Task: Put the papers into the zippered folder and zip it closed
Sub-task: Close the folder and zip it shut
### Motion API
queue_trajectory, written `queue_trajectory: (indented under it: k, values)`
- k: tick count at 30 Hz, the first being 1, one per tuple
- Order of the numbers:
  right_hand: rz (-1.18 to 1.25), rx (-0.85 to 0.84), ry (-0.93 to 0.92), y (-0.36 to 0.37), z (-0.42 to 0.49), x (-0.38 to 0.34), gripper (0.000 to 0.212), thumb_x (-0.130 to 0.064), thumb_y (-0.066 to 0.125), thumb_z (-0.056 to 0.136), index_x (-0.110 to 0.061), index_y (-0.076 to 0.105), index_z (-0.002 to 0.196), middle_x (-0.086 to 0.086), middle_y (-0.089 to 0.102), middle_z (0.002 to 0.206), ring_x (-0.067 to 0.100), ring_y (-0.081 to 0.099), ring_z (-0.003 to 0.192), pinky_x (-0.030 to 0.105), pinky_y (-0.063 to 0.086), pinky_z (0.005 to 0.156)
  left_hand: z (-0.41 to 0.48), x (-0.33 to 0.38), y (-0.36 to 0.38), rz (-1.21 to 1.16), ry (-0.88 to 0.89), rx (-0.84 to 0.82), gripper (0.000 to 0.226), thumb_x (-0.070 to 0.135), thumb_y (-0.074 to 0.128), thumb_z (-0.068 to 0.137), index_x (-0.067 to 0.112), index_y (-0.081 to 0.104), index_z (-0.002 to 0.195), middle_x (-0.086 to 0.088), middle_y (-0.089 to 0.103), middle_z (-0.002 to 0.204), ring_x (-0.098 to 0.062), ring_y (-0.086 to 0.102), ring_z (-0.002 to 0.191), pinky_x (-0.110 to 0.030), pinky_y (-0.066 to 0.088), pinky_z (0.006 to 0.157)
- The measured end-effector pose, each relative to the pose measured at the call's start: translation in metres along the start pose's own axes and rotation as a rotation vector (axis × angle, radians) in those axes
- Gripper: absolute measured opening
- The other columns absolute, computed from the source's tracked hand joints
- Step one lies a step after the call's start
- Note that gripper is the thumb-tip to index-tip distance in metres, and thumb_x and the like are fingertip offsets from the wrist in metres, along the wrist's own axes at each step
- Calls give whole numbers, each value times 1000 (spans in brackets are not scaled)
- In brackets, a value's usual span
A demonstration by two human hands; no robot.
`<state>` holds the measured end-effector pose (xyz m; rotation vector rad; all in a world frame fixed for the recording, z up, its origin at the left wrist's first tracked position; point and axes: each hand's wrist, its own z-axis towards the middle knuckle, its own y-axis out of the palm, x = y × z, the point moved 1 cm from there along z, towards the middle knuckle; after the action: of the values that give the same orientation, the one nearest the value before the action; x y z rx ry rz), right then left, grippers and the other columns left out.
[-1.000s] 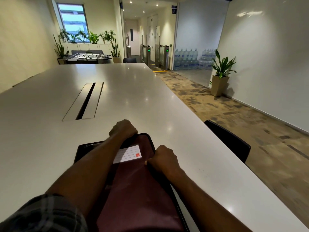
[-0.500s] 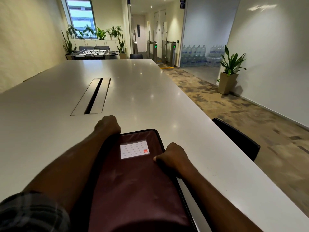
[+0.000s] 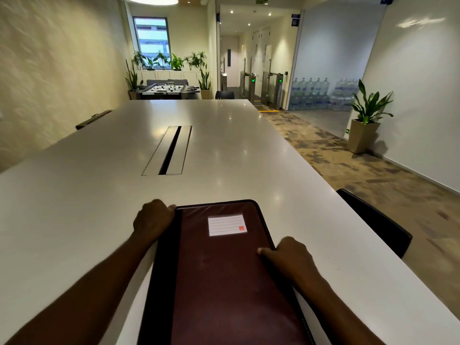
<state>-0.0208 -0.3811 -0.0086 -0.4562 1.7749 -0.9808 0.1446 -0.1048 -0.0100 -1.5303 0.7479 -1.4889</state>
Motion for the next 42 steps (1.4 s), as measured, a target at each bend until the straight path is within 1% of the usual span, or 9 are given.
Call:
queue_trajectory:
  k: [8, 11, 16, 19, 22, 26, 29, 33, 42]
  values:
    - [-24, -155, 93, -9, -66, 42, 40, -49, 66, 79, -11, 58, 68, 1, 62, 67, 15, 60, 62, 25, 39, 51, -154, -52, -23, -140, -26, -137, 52, 55, 59, 83, 9, 60, 59, 1, 59, 53, -12, 57, 52, -25, 33, 45]
    - [71, -141, 92, -11, -79, 38, 35, -34, 68, 81, 0, 68, 78, 12, 72, 74, 26, 70, 69, 33, 54, 64, -194, -54, -30, -195, -85, -137, 46, 48, 62, 82, 10, 58, 56, 2, 58, 51, -10, 56, 49, -24, 31, 43]
    - [129, -147, 65, -19, -88, 28, 27, -17, 70, 83, 10, 68, 76, 23, 71, 79, 36, 69, 74, 38, 51, 66, -223, -44, -33, -382, -143, -94, 25, 33, 63, 85, 11, 62, 71, -1, 64, 64, -14, 60, 56, -23, 37, 45]
    - [191, -173, 98, -25, -94, 26, 26, -13, 71, 84, 7, 60, 70, 22, 62, 73, 31, 60, 64, 41, 45, 65, -232, -42, -36, -509, -167, -44, 18, 27, 63, 85, 13, 64, 75, -1, 67, 68, -15, 63, 59, -24, 42, 49]
    - [253, -195, 122, -25, -104, 22, 21, -12, 70, 85, 8, 65, 85, 25, 66, 85, 29, 61, 72, 39, 48, 69, -237, -48, -45, -554, -159, -27, 17, 25, 64, 84, 14, 65, 73, -1, 67, 66, -15, 64, 59, -24, 41, 48]
    - [328, -178, 85, -16, -113, 6, 30, -12, 71, 84, 17, 65, 87, 25, 64, 75, 28, 56, 62, 36, 43, 62, -234, -66, -64, -559, -137, 6, 19, 25, 66, 83, 13, 66, 68, -1, 67, 63, -16, 63, 59, -24, 41, 49]
    - [388, -170, 48, -7, -118, -20, 26, -12, 73, 83, 12, 66, 80, 24, 64, 71, 28, 56, 60, 38, 46, 60, -223, -85, -87, -528, -113, 55, 26, 24, 68, 82, 13, 62, 60, -1, 63, 56, -15, 60, 54, -23, 35, 45]
    - [451, -214, 4, 16, -122, -63, 29, -12, 74, 82, 14, 67, 91, 32, 70, 89, 34, 63, 69, 50, 56, 71, -202, -115, -120, -476, -99, 104, 28, 23, 69, 82, 11, 63, 58, -4, 62, 55, -16, 58, 51, -24, 34, 44]
    - [413, -260, -44, 78, -112, -127, 26, -15, 73, 83, 10, 67, 87, 19, 63, 72, 27, 57, 60, 31, 45, 56, -168, -183, -142, -376, -126, 139, 36, 20, 69, 83, 12, 55, 51, -3, 54, 48, -15, 51, 47, -25, 30, 45]
